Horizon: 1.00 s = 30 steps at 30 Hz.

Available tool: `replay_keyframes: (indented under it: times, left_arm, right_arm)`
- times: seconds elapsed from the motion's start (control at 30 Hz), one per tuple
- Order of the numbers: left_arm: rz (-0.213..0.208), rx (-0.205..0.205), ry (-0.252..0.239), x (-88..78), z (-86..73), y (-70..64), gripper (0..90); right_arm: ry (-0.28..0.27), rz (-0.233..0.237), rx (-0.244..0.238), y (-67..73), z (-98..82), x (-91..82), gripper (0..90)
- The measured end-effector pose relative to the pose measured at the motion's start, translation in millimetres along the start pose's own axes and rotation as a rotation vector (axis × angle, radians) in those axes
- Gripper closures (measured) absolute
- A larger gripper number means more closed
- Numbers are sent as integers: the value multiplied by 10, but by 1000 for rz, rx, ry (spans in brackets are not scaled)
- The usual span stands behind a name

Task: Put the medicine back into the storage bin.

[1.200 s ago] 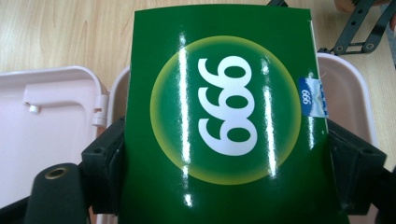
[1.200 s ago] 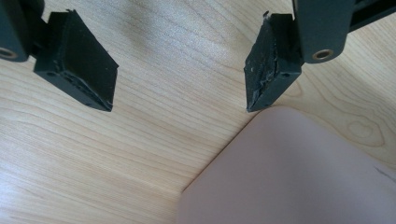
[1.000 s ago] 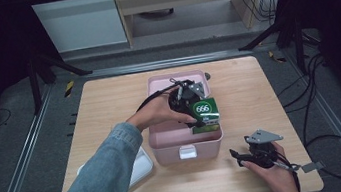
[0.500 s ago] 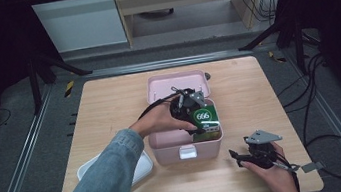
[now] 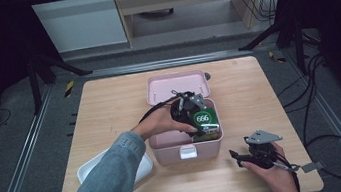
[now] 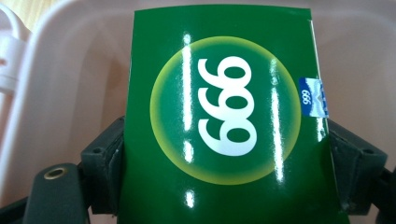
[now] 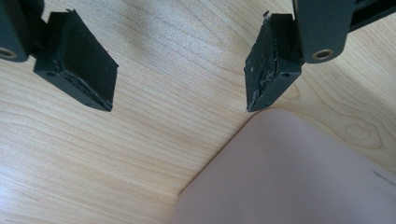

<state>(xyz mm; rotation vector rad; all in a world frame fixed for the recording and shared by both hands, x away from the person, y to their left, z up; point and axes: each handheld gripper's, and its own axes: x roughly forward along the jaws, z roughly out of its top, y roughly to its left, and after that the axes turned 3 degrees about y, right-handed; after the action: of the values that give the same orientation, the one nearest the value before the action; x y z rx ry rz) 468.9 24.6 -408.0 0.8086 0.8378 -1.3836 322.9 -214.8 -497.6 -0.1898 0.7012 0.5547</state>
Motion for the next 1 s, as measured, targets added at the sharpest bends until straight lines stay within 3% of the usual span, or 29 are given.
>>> replay_keyframes:
  times: [0.33, 0.77, 1.0]
  left_arm:
    - [-2, -10, 26, 133, -41, 12, 163]
    - [4, 11, 83, 288, -67, -5, 160]
    - [0, -3, 74, 315, -101, -7, 158]
  right_arm:
    - [2, 2, 1, 0, -5, 3, 255]
    - [5, 2, -3, -5, -9, 4, 253]
    - [7, 5, -3, 1, -11, 9, 252]
